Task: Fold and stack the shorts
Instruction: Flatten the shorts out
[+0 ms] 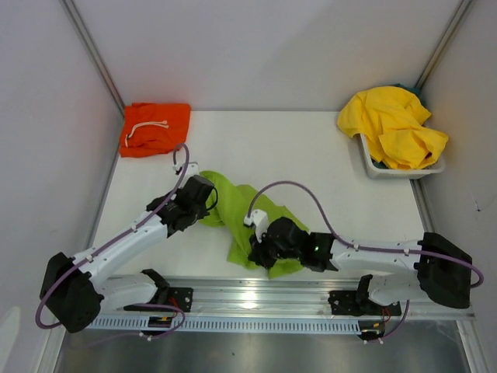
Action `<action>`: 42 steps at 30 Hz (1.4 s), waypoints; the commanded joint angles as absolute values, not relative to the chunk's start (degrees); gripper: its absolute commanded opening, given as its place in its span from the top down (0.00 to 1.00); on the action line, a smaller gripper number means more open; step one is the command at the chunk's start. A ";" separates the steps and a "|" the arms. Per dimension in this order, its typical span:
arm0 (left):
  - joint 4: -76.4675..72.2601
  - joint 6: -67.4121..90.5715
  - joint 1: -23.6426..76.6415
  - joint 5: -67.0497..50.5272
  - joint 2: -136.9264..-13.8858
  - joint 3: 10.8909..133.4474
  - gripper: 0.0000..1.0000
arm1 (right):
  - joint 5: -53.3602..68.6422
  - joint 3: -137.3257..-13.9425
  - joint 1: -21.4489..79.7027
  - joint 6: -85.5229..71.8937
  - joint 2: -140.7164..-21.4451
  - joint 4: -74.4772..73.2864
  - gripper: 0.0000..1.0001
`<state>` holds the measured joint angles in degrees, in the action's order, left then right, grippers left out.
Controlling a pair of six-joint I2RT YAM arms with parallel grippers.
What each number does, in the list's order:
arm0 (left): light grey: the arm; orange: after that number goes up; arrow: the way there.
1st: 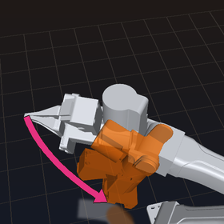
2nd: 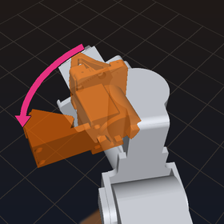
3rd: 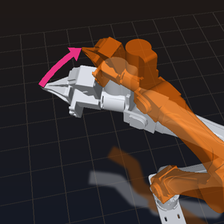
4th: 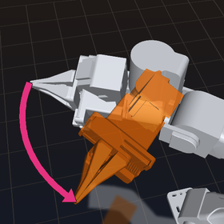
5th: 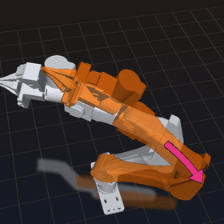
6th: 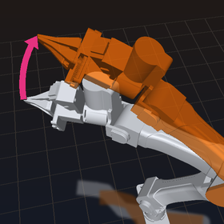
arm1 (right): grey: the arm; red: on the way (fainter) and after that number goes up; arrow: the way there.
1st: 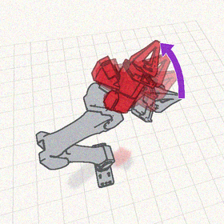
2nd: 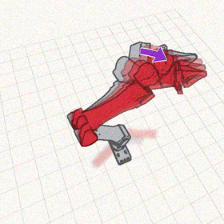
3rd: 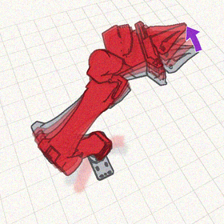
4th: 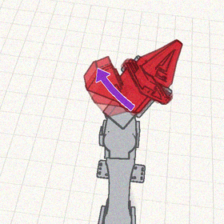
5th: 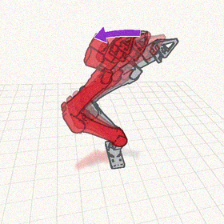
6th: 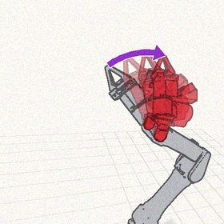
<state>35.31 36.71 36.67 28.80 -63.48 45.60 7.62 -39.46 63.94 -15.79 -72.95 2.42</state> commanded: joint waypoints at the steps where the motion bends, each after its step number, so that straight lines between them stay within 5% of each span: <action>1: 34.54 37.97 35.95 32.34 -64.42 47.72 1.00 | -7.09 -35.69 70.47 -16.43 -74.35 -3.22 0.93; 6: 32.62 38.93 35.77 33.40 -65.56 46.85 1.00 | -13.53 -36.65 74.09 -17.85 -73.40 -9.84 0.36; 11: 31.64 39.46 35.68 34.10 -67.50 45.79 1.00 | -5.56 -36.83 68.83 -17.05 -59.35 -7.56 0.17; 17: 29.36 39.73 35.77 35.16 -69.26 43.95 1.00 | 7.89 -37.70 53.72 -19.16 -53.79 -7.47 0.17; 26: 25.40 36.83 35.77 35.33 -63.55 40.17 1.00 | 19.85 -38.85 35.97 -20.13 -60.46 -8.44 0.25; 42: 25.22 36.65 35.77 35.60 -63.81 40.08 1.00 | 34.54 -34.10 29.36 -20.39 -68.73 -0.62 0.37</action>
<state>27.46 37.43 36.34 33.89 -64.38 40.05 31.00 -34.17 29.50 -21.06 -67.29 -3.27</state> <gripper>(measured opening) 0.016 0.640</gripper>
